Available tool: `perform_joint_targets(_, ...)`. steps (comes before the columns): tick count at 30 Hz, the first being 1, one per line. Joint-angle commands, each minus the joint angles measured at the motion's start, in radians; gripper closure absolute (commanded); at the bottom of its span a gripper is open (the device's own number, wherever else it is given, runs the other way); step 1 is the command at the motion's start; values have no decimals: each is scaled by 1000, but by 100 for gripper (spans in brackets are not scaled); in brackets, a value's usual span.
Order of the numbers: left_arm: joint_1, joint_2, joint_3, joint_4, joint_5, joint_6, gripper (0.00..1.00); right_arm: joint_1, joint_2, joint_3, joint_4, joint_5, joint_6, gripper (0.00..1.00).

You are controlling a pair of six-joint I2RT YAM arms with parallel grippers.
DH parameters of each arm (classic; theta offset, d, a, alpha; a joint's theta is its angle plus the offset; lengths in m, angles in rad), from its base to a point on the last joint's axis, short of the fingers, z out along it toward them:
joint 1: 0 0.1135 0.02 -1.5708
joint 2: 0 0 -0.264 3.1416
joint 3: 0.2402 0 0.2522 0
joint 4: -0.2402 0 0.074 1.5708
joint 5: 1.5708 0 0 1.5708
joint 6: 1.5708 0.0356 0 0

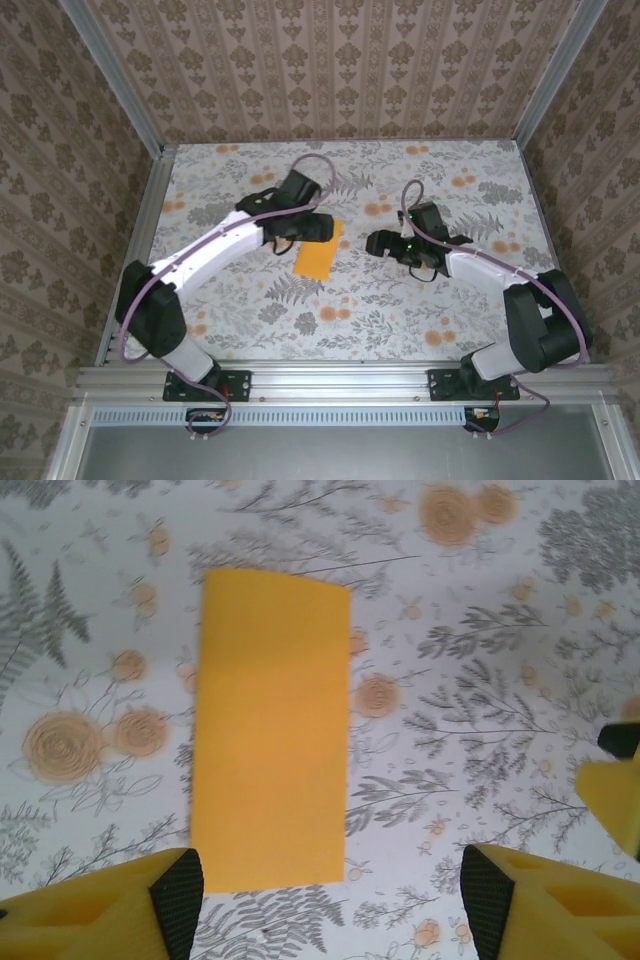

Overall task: Fold a paper plane with a square sheet of paper (pick it up from the middle)
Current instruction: Turn over the paper at the center of the table, then move the paper to the center of the table.

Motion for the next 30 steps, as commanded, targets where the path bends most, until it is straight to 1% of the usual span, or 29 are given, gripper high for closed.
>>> perform_joint_targets(1, 74, -29, -120, 110, 134, -79, 32, 51, 41, 45, 69, -73, 47, 11)
perform_joint_targets(3, 124, -37, -183, 174, 187, -97, 39, 86, 68, 61, 67, -67, 65, 11)
perform_joint_targets(4, 146, -29, -205, 206, 222, -107, 45, 106, 81, 67, 68, -64, 73, 11)
perform_joint_targets(6, 170, -6, -220, 257, 271, -113, 53, 133, 100, 75, 75, -53, 90, 11)
perform_joint_targets(8, 183, 41, -205, 276, 289, -108, 59, 157, 121, 81, 83, -47, 104, 11)
perform_joint_targets(12, 199, 162, -135, 284, 329, -88, 67, 182, 158, 108, 56, -43, 110, 12)
perform_joint_targets(16, 202, 276, -57, 278, 354, -80, 70, 196, 174, 117, 46, -47, 112, 12)
perform_joint_targets(21, 204, 361, 6, 235, 297, -71, 71, 202, 190, 127, 31, -55, 108, 12)
perform_joint_targets(26, 204, 395, -18, 239, 297, -98, 71, 204, 201, 145, -6, -53, 97, 13)
perform_joint_targets(30, 201, 378, -68, 247, 275, -128, 71, 205, 207, 154, -23, -50, 94, 14)
